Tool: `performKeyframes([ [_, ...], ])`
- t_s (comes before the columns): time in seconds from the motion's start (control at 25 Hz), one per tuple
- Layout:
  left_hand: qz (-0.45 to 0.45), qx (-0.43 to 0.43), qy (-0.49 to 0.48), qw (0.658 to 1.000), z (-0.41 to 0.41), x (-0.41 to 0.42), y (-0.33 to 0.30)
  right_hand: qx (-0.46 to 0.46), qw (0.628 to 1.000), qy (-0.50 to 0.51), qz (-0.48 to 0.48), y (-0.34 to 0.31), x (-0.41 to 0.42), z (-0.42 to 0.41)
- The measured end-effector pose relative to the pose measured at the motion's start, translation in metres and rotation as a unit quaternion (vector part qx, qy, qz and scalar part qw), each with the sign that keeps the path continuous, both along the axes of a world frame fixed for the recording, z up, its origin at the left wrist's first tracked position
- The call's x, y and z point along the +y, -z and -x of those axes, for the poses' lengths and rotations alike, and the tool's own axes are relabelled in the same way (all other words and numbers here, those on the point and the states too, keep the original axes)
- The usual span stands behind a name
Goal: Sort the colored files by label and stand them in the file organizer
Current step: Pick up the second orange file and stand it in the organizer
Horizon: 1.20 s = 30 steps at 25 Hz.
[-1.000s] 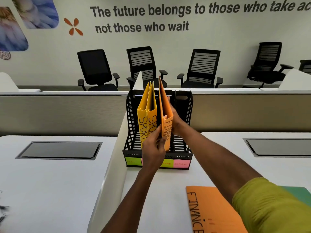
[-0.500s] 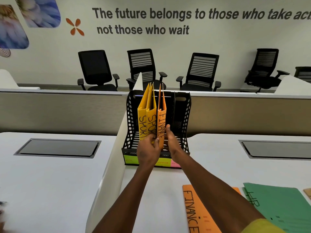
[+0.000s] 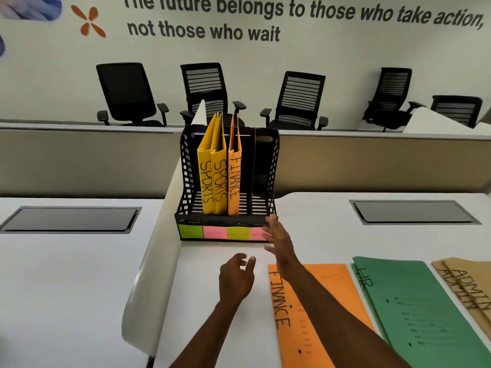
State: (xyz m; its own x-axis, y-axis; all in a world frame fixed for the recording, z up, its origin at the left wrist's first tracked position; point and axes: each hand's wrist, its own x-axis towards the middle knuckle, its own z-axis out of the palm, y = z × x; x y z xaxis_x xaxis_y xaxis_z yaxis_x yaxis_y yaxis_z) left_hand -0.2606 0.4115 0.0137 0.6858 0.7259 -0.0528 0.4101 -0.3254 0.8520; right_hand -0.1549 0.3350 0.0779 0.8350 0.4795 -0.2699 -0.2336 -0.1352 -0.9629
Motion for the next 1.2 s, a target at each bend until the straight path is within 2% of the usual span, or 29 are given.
performKeyframes([
  [0.2, 0.029, 0.051, 0.079, 0.995, 0.024, -0.047, 0.03, -0.012, 0.992, -0.027, 0.126, 0.046, -0.065, 0.031],
  [0.32, 0.062, 0.072, 0.096, 0.991, 0.026, -0.06, 0.037, -0.031, 0.987, -0.024, 0.158, 0.055, -0.087, 0.044],
  [0.44, 0.204, 0.072, 0.071, 0.974, 0.024, -0.07, 0.039, -0.038, 0.985, -0.028, 0.163, 0.058, -0.094, 0.057],
  [0.52, 0.345, 0.068, 0.03, 0.936, 0.023, -0.075, 0.035, -0.034, 0.986, -0.022, 0.163, 0.06, -0.095, 0.064],
  [0.6, 0.419, 0.066, 0.01, 0.905, 0.023, -0.08, 0.026, -0.021, 0.989, -0.011, 0.146, 0.058, -0.097, 0.067],
  [0.72, 0.407, 0.065, 0.022, 0.911, 0.027, -0.086, 0.014, 0.002, 0.994, -0.005, 0.108, 0.053, -0.097, 0.069],
  [0.84, 0.396, 0.03, 0.023, 0.917, 0.029, -0.088, 0.01, 0.02, 0.997, -0.008, 0.076, 0.044, -0.097, 0.067],
  [1.0, 0.407, -0.017, 0.001, 0.913, 0.038, -0.077, -0.002, -0.013, 0.997, 0.023, 0.07, 0.033, -0.101, 0.049],
  [1.2, 0.395, -0.144, -0.006, 0.907, 0.053, -0.047, -0.039, -0.068, 0.98, 0.11, 0.151, 0.029, -0.112, 0.026],
])
